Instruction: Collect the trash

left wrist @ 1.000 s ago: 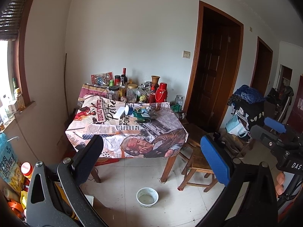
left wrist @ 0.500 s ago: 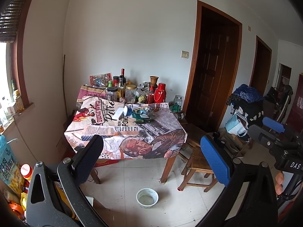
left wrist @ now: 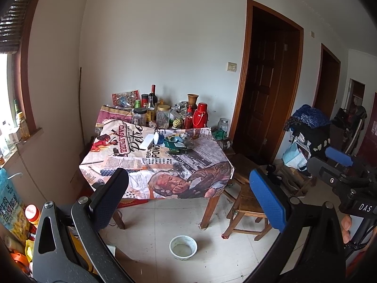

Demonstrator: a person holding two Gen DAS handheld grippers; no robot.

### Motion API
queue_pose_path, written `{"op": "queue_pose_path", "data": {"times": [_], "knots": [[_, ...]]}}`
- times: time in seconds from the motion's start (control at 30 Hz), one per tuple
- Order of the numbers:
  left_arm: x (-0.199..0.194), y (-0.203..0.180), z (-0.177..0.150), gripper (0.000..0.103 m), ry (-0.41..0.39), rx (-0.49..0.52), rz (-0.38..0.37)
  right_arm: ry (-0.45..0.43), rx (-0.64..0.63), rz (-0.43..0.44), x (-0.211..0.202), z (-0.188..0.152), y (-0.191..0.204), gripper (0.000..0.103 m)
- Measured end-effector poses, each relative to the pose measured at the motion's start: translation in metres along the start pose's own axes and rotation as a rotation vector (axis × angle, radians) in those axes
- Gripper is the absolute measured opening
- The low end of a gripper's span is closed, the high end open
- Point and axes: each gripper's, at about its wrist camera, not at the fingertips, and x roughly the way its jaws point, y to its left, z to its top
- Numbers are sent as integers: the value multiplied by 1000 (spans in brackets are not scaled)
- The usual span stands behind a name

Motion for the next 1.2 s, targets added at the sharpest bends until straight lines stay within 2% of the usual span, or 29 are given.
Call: {"op": "queue_pose_path", "data": {"times": [0.5,0.73,1.0,1.2], "knots": [[42,-30,18,103,-9,-17,26,-2,-9,16,27,9,-38,103],[75,-33,30,103,1,-23,34,25,-9,-18,58,17,-56,103],[140,-7,53,103,19,-21,15,48,16,-66,109,31,-66,103],[202,28,85,103,15,5,-12,54,44,-104,159,54,-56,103]]}}
